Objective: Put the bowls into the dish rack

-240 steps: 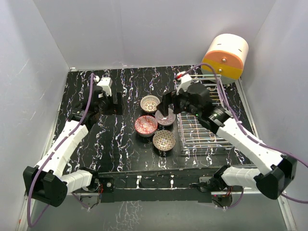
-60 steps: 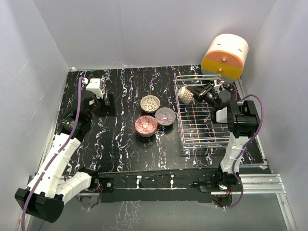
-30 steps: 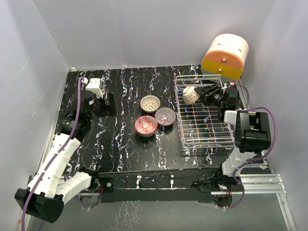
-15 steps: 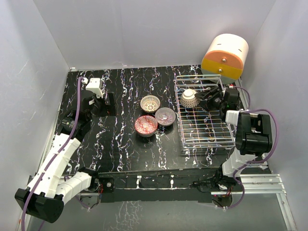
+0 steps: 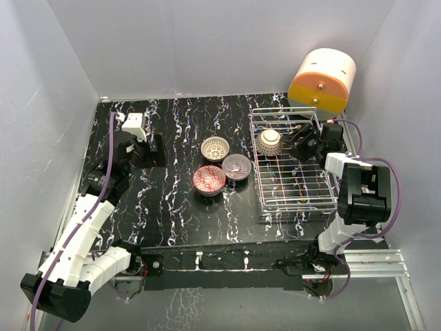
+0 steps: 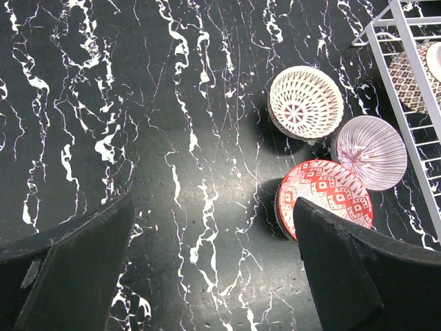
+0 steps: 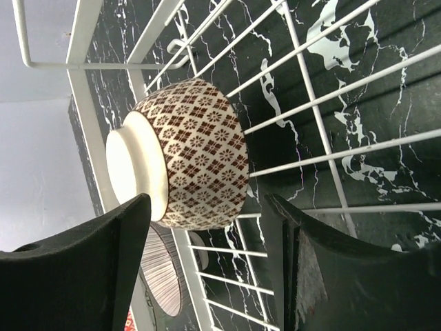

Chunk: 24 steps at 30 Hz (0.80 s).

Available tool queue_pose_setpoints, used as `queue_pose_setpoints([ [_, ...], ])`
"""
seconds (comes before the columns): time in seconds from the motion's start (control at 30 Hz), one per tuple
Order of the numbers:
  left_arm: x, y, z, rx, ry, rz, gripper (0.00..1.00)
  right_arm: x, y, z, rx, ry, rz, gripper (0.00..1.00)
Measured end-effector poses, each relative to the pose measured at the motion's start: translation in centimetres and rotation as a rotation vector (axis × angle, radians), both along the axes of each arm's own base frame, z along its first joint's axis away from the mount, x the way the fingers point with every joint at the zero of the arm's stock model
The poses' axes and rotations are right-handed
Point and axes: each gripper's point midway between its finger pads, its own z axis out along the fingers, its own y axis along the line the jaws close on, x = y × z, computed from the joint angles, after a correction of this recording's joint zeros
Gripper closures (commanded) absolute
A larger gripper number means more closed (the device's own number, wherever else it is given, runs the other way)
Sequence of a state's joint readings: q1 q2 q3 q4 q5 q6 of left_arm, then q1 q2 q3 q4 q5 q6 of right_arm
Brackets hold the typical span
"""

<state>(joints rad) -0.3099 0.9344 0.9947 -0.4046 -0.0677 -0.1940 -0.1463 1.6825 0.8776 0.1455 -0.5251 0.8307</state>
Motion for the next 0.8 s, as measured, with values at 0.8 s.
queue_pose_setpoints([
  [0.8, -0.1, 0.0, -0.3, -0.001, -0.001, 0.0, 0.03, 1.2, 5.3, 9.8, -0.619, -0.178, 0.261, 0.11],
])
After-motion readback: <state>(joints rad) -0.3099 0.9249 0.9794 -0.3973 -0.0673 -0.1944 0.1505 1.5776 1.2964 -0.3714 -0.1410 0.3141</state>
